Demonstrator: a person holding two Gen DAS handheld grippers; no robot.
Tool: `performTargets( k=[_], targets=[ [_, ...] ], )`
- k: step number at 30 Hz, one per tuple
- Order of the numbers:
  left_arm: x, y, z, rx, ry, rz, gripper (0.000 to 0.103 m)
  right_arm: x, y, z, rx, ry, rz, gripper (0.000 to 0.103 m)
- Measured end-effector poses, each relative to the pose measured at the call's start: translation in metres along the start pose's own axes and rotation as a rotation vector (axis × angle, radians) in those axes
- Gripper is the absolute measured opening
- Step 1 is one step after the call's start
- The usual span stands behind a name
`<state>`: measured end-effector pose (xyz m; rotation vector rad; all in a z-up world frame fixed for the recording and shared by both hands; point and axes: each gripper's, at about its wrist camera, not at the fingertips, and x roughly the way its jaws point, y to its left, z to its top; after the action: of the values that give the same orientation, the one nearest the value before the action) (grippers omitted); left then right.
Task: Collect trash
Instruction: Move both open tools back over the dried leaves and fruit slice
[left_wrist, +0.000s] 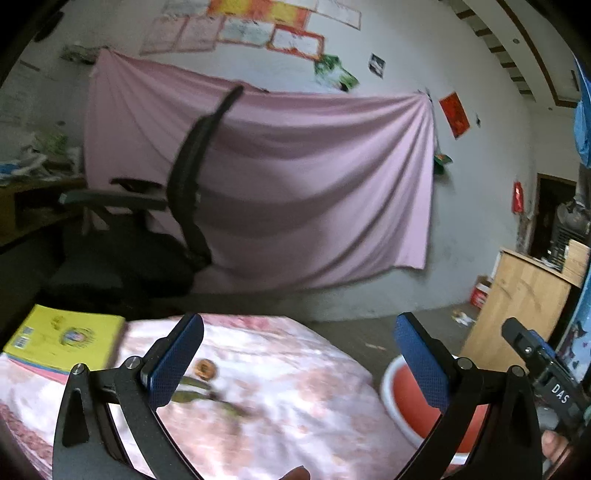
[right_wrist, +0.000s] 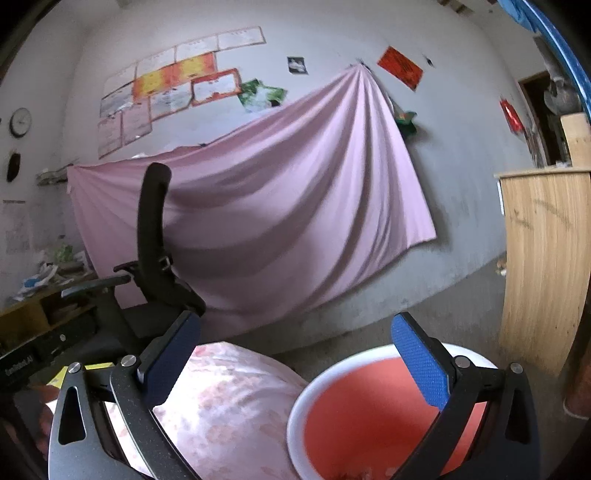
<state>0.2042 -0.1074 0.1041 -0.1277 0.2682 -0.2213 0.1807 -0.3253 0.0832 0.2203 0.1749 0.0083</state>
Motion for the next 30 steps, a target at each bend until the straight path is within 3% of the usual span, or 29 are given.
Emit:
performTargets(
  k=[12,30],
  targets=[
    [-0.036,0.069,-0.006,0.004,-0.069,0.094,0.101,-0.003,0.061,0.002,-0.008,-0.115,0.056,0.103],
    [-0.057,0.135,-0.029,0.043,-0.127,0.225,0.101,0.030,0.149,-0.025,-0.231,-0.034,0.214,0.103]
  ],
)
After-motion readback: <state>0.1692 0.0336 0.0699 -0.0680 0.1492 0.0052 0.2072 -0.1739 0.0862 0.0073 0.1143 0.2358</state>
